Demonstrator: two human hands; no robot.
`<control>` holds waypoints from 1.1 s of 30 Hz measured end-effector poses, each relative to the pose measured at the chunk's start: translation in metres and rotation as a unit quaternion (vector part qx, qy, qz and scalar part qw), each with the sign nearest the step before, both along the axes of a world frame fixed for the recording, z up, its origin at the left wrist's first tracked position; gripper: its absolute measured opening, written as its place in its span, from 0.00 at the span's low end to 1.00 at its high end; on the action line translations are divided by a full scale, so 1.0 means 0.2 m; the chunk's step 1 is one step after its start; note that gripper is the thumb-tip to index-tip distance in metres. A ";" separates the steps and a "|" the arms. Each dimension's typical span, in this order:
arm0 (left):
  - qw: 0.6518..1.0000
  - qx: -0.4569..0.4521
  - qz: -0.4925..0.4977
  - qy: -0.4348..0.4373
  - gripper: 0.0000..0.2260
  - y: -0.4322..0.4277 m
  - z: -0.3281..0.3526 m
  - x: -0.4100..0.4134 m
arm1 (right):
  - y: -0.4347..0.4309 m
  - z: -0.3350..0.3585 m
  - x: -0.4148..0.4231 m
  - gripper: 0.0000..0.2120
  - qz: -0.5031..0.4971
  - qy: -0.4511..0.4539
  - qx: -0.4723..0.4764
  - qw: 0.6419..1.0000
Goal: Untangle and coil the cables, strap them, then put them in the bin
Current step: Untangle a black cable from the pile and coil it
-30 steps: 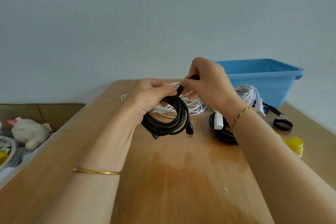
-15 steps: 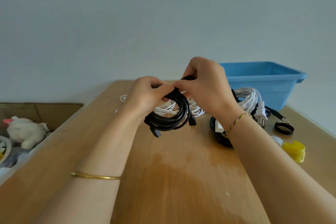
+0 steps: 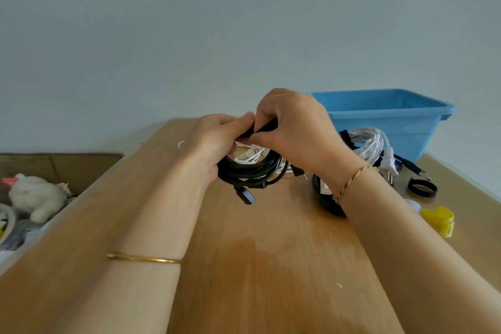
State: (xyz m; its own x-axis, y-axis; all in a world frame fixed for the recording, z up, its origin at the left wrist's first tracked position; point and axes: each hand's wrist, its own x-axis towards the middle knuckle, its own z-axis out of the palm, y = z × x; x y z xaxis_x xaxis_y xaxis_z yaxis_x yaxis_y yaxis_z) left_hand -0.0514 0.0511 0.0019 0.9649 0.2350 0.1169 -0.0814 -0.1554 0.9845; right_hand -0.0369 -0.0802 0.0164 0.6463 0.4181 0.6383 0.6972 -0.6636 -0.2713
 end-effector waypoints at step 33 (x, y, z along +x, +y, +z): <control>0.998 0.034 0.009 -0.058 0.07 -0.05 0.03 -0.04 | -0.07 -0.03 0.03 0.10 0.101 0.260 0.180 0.943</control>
